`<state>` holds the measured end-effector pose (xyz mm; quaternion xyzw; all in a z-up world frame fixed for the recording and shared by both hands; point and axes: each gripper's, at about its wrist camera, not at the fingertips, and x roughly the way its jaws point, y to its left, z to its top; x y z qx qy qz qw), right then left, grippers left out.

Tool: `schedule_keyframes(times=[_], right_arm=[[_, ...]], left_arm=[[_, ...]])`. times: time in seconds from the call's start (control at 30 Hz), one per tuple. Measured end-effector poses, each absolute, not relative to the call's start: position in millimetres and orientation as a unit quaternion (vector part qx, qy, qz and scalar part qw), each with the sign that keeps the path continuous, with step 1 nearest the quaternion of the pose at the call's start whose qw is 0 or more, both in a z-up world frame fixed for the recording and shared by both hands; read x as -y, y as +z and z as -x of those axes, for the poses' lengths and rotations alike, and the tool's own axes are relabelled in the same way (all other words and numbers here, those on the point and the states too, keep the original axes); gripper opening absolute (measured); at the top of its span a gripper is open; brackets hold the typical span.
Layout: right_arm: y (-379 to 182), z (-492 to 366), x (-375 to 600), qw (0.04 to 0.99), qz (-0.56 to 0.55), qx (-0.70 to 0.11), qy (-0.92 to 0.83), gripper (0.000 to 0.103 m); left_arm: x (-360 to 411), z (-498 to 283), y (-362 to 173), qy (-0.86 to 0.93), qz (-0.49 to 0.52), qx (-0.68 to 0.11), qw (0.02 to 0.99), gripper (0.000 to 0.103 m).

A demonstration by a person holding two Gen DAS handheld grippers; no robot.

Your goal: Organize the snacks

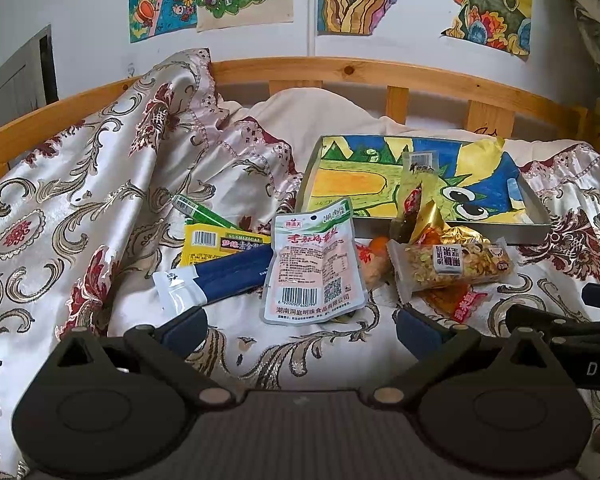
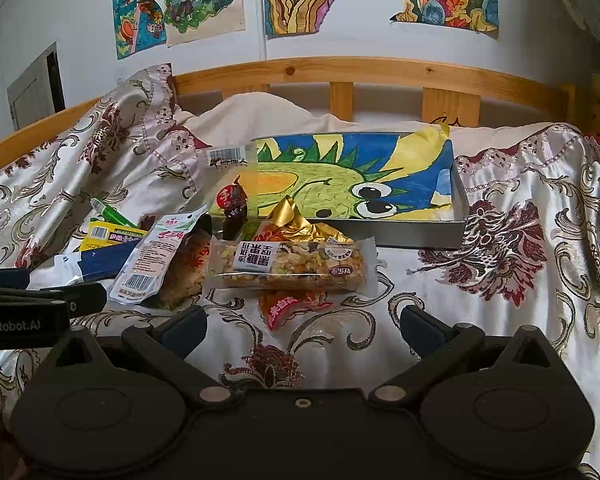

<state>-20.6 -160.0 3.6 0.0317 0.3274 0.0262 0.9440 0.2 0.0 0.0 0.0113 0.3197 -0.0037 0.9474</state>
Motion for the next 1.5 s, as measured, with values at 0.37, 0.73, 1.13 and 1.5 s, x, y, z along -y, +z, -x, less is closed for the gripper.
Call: schedule_keyframes(times=[0.37,0.73,1.13,1.5], right_arm=[[4,20,160,0.943,-0.032,-0.329,0.026,0.102],[1,19,161,0.942,-0.034,-0.332,0.027,0.102],[2,19,160,0.941,-0.032,-0.335,0.029,0.102],[3,18,158,0.941,-0.029,-0.336,0.039,0.102]], left_arm=[[0,0,0,-0.003,-0.011,-0.32,0.947,0.103],[0,0,0,-0.004,-0.011,-0.322,0.947,0.103],[-4,1,-8,-0.003,-0.015,-0.327,0.945,0.103],[-1,-2,-11,0.001,-0.028,-0.334,0.942,0.103]])
